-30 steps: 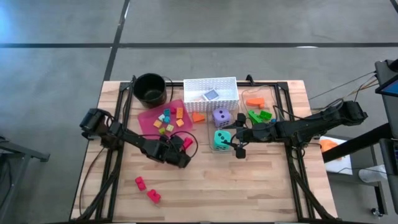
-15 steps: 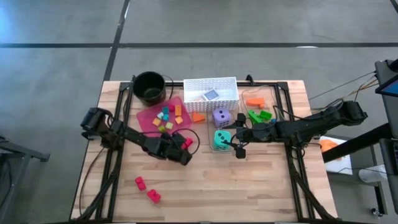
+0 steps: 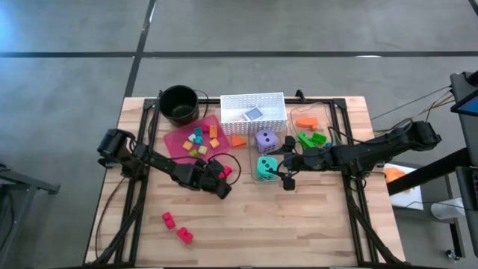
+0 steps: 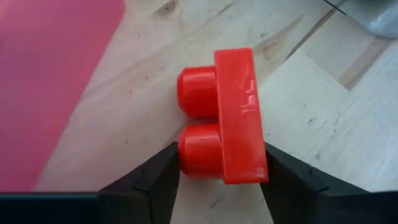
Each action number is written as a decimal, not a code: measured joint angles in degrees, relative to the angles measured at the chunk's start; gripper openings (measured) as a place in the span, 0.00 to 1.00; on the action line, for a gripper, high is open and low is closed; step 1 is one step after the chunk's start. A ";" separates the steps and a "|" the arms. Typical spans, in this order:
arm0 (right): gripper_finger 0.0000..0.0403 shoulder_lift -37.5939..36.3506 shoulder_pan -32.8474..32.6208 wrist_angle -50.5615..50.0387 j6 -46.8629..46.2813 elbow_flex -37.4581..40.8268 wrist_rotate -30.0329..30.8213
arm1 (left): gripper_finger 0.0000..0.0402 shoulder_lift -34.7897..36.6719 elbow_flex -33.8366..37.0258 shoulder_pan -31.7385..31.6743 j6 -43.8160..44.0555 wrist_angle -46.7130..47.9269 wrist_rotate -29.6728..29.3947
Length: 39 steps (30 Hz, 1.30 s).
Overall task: Pick & Place Toys
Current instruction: Put the top large red game piece into the top transparent bin
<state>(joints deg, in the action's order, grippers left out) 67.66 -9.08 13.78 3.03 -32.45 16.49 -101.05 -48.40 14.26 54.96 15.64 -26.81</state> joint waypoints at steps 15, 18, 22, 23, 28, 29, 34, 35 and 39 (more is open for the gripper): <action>0.73 0.00 0.01 0.11 3.01 -0.01 0.00 | 0.46 1.17 -2.08 -0.22 -6.47 0.07 -0.20; 0.73 0.00 0.02 0.11 3.02 -0.01 0.00 | 0.46 2.34 -3.46 -0.22 -9.60 0.07 -0.73; 0.73 0.00 0.00 -0.04 3.04 -0.01 -0.10 | 0.47 3.16 -6.46 -0.22 -20.33 -0.21 -3.18; 0.73 0.00 0.02 -0.05 3.02 -0.01 -0.36 | 0.47 3.20 -7.26 -0.22 -24.80 -0.56 -3.68; 0.73 0.02 0.02 -0.12 3.04 -0.01 -5.38 | 0.47 3.20 -10.14 -0.46 -47.91 -7.29 -7.25; 0.73 0.01 0.02 0.00 3.04 -0.01 -6.68 | 0.47 3.20 -10.49 -0.63 -51.69 -9.03 -7.34; 0.73 0.01 -0.02 0.09 3.17 -0.01 -8.00 | 0.47 3.20 -12.57 -0.87 -65.50 -16.06 -7.56; 0.73 0.02 -0.02 0.12 3.21 -0.01 -7.98 | 0.47 3.20 -13.04 -0.87 -67.07 -17.02 -7.54; 0.73 0.48 -0.02 0.45 3.21 -0.01 -7.71 | 0.47 3.20 -14.42 -0.88 -68.52 -17.76 -7.11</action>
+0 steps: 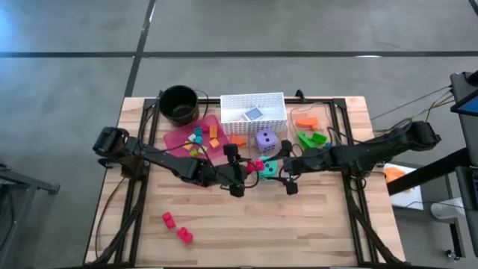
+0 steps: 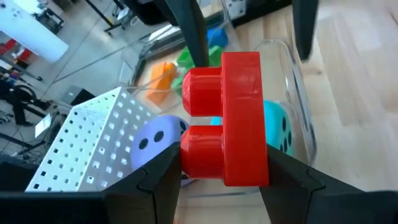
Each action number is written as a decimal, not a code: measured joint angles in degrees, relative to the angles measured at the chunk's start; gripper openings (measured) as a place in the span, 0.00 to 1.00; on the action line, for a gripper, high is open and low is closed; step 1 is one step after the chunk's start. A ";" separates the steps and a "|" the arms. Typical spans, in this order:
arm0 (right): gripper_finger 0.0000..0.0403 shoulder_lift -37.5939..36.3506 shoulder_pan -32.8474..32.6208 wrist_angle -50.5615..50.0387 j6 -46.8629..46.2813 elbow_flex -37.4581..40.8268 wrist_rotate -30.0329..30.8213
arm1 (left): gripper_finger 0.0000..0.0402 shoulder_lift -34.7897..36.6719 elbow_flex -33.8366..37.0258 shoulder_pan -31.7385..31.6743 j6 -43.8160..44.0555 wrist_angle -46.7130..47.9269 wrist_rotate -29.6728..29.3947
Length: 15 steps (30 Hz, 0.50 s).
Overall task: Pick & Place Toys
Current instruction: Put the top large red game piece into the top transparent bin
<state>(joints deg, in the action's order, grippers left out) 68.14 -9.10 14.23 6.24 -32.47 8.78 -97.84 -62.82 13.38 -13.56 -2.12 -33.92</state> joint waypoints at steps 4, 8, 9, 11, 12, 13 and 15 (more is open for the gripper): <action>0.73 2.28 0.00 1.82 0.50 0.00 0.17 | 0.47 0.00 0.12 -0.04 0.04 0.00 0.92; 0.73 6.17 0.02 6.96 4.71 0.00 0.39 | 0.47 0.00 0.17 -0.04 1.00 0.21 1.54; 0.73 7.11 0.02 8.28 5.82 0.00 0.56 | 0.47 0.00 0.17 -0.04 1.38 0.24 1.67; 0.73 8.96 0.00 10.87 6.63 0.00 1.63 | 0.47 0.00 0.17 -0.03 1.40 0.20 2.01; 0.73 9.50 -0.01 11.42 6.78 0.00 2.64 | 0.47 0.00 0.17 -0.01 1.39 0.18 2.31; 0.73 10.02 -0.02 11.78 6.90 0.00 3.93 | 0.47 0.00 0.17 -0.01 1.40 0.30 2.48; 0.73 10.65 0.00 12.04 7.04 -0.02 6.54 | 0.47 0.00 0.21 -0.04 1.55 0.42 3.30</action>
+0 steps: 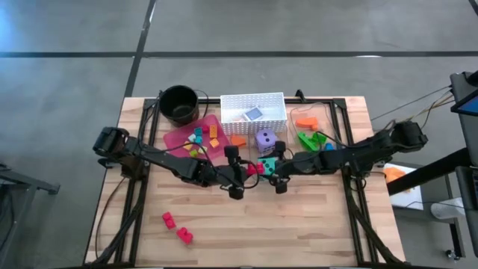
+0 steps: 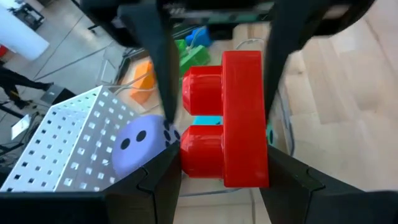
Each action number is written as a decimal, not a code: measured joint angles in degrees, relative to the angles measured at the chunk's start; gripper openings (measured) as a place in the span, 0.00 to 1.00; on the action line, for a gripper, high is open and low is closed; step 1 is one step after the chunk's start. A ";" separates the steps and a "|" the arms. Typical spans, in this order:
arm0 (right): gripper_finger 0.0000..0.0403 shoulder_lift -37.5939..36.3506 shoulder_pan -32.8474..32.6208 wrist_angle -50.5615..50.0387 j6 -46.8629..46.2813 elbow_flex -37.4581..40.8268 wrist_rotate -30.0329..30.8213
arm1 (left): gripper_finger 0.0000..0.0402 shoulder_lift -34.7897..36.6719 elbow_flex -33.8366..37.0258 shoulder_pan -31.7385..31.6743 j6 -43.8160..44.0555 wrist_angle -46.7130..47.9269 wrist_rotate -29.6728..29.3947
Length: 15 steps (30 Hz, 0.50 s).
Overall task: Pick & Place Toys
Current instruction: Put the top large red game piece into the top transparent bin
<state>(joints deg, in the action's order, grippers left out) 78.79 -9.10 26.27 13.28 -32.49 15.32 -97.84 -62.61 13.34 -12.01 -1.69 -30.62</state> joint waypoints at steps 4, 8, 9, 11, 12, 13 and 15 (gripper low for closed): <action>0.73 -0.10 0.02 0.49 0.74 0.00 1.63 | 0.47 0.00 0.00 0.02 0.04 0.02 0.64; 0.73 -1.01 -0.04 1.83 0.93 0.02 0.92 | 0.47 0.00 0.00 0.00 0.14 0.02 0.52; 0.73 -1.08 -0.04 2.33 0.92 0.02 0.88 | 0.47 0.00 0.00 0.00 0.22 0.04 0.47; 0.73 -1.17 -0.02 2.65 0.90 0.02 0.52 | 0.47 0.00 0.00 0.00 0.22 0.18 0.63; 0.73 -1.16 0.00 2.64 0.90 0.02 -0.43 | 0.47 0.00 0.00 0.04 0.22 0.32 0.65; 0.73 -1.03 0.02 2.64 0.90 0.02 -2.00 | 0.47 0.00 0.00 0.07 0.25 0.37 0.74; 0.73 -0.89 -0.02 2.66 0.90 0.02 -4.58 | 0.47 0.00 0.00 0.07 0.46 0.33 0.78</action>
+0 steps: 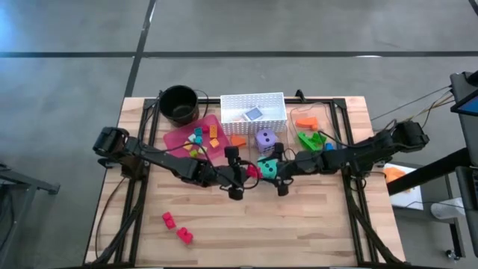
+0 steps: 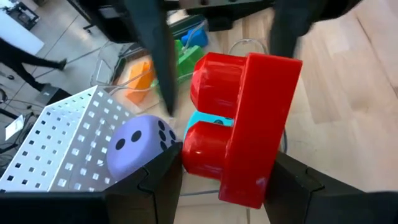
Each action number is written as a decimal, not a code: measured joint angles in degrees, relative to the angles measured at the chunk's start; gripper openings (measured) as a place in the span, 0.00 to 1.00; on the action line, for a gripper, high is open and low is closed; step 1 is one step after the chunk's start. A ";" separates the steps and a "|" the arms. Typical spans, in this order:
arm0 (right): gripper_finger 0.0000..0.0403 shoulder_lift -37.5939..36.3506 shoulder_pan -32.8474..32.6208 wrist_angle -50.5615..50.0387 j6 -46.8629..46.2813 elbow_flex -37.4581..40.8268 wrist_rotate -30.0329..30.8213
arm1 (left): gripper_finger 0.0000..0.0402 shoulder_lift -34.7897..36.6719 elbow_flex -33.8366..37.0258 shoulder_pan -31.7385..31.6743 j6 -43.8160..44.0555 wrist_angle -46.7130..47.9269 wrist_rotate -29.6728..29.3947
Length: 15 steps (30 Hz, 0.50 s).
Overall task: Pick & Place Toys
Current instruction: Put the top large red game piece into the top transparent bin
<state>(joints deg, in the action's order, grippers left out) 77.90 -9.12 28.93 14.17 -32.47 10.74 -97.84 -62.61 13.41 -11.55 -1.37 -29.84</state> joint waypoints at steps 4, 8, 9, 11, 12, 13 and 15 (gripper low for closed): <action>0.73 0.01 0.01 -0.05 -0.02 0.00 -0.27 | 0.47 0.00 -0.02 -0.02 0.02 -0.25 -0.02; 0.73 0.01 0.00 -0.09 0.00 0.00 -0.11 | 0.47 0.00 -0.04 -0.09 2.03 -0.42 -0.02; 0.73 0.01 -0.03 0.17 -0.02 0.00 -0.15 | 0.47 0.00 -0.04 -0.21 2.50 -0.50 -0.02; 0.73 0.01 -0.01 1.52 -0.04 0.00 -0.13 | 0.47 0.00 -0.04 -0.42 3.06 -0.59 -0.11; 0.73 0.01 0.02 2.46 -0.22 0.00 -0.11 | 0.47 0.00 -0.04 -0.50 3.06 -0.60 -0.15; 0.73 -0.01 0.02 3.20 -0.26 0.00 -0.13 | 0.47 0.00 -0.04 -0.52 3.06 -0.59 -0.15; 0.73 -0.02 -0.08 3.74 -0.28 0.00 -0.19 | 0.47 0.00 -0.04 -0.65 3.08 -0.59 -0.15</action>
<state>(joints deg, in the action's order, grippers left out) 77.89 -9.20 32.66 13.90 -32.47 10.55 -97.84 -62.65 12.76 -8.48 -1.96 -30.00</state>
